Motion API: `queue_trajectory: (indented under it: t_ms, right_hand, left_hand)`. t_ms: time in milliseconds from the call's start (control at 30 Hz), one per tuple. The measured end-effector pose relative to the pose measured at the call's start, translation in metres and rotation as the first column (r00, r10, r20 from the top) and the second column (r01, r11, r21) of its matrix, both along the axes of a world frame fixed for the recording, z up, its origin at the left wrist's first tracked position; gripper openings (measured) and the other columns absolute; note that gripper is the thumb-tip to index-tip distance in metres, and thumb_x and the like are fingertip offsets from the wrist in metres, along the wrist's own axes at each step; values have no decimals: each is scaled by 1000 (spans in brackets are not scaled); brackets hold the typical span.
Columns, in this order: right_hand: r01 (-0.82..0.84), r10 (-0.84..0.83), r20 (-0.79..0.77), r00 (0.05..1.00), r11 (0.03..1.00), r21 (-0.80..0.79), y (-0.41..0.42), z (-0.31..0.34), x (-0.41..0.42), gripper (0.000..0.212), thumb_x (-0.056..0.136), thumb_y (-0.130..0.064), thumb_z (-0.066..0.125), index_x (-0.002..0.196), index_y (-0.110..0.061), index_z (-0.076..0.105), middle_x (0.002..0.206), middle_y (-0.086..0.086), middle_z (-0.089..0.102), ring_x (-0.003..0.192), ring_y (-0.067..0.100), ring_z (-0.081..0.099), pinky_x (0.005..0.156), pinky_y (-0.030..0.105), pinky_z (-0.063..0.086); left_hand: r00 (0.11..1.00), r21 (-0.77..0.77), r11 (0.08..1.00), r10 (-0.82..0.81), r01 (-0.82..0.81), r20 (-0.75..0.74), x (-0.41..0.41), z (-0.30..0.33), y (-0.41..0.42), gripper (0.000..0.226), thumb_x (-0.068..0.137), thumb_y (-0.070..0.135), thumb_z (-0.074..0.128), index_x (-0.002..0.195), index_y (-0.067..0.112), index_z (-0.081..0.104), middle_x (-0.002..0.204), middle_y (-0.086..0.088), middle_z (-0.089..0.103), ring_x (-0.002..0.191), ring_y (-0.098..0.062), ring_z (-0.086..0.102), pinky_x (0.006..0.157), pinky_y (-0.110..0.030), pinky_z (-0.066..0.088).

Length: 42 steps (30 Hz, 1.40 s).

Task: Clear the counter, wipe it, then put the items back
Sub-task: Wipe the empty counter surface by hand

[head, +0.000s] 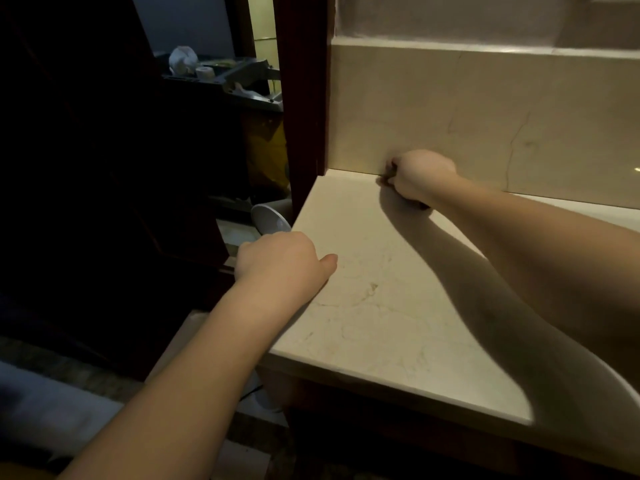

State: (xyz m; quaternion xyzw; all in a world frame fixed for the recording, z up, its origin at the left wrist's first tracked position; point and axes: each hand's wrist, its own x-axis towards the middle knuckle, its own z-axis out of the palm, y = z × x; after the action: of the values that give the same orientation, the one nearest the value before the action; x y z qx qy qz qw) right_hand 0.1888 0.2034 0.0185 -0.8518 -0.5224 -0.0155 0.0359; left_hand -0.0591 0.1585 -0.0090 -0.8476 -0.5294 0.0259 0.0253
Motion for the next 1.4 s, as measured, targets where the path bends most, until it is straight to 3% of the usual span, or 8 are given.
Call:
queue_trajectory:
  t_ms: [167, 367, 500, 633, 867, 1133, 1267, 1400]
  right_hand:
    - [69, -70, 55, 996, 997, 26, -28, -5, 34, 21, 92, -37, 55, 106, -25, 67, 108, 8, 65, 101, 32, 60, 68, 29, 40]
    - [-69, 65, 42, 997, 992, 108, -17, -10, 4, 11, 95, -31, 53, 96, -23, 60, 101, 8, 64, 92, 32, 58, 66, 29, 36]
    - [-231, 230, 51, 972, 973, 2, -29, -10, 2, 10, 95, -37, 51, 92, -28, 49, 85, 1, 53, 77, 26, 47, 61, 31, 34]
    - [-219, 221, 77, 972, 975, -36, -42, -1, 25, 13, 94, -40, 51, 90, -28, 48, 91, 4, 54, 85, 29, 51, 67, 32, 35]
    - [-280, 281, 18, 960, 960, -18, -48, -3, 15, 23, 94, -39, 53, 85, -20, 44, 92, 9, 58, 84, 30, 51, 67, 31, 33]
    - [-296, 293, -51, 955, 953, -61, -54, 1, 22, 22, 94, -41, 53, 90, -21, 49, 90, 4, 56, 81, 26, 47, 68, 31, 33]
    - [-337, 336, -18, 942, 939, -65, -52, 0, 10, 20, 93, -42, 53, 86, -24, 47, 91, 4, 58, 81, 26, 49, 67, 31, 34]
    - [-499, 491, -106, 865, 862, -84, -95, -7, -12, 29, 90, -37, 58, 76, -21, 39, 78, -5, 55, 75, 20, 50, 63, 30, 31]
  left_hand:
    - [999, 24, 1000, 10, -11, 40, 0, -5, -1, 52, 93, 62, 28, 94, 25, 65, 75, -1, 56, 68, -19, 54, 73, -38, 51]
    - [998, 18, 1000, 5, -6, 66, 0, -2, -2, 51, 93, 61, 30, 92, 24, 65, 74, -2, 57, 69, -20, 54, 73, -38, 51]
    - [998, 18, 1000, 17, -19, 56, 2, -2, -1, 52, 94, 62, 29, 92, 24, 66, 74, -2, 57, 68, -20, 55, 71, -36, 52]
    - [998, 18, 999, 42, -43, 53, 2, -2, -1, 53, 94, 62, 29, 95, 24, 66, 74, -2, 57, 67, -20, 54, 70, -36, 53]
    - [998, -8, 1000, 12, -12, 60, -4, -7, -2, 53, 95, 60, 29, 115, 30, 67, 121, 0, 65, 96, -21, 62, 78, -38, 55]
    - [997, -28, 999, 42, -40, 71, -1, -5, -3, 52, 94, 61, 28, 104, 29, 69, 92, 2, 64, 78, -18, 60, 72, -37, 56]
    - [996, -6, 999, 41, -41, 76, -2, -5, -6, 52, 95, 60, 30, 113, 29, 68, 117, 0, 66, 92, -21, 63, 75, -38, 57]
    - [996, -8, 1000, 31, -30, 87, -3, -3, -6, 51, 96, 59, 31, 113, 28, 69, 115, 0, 66, 93, -20, 63, 76, -38, 57]
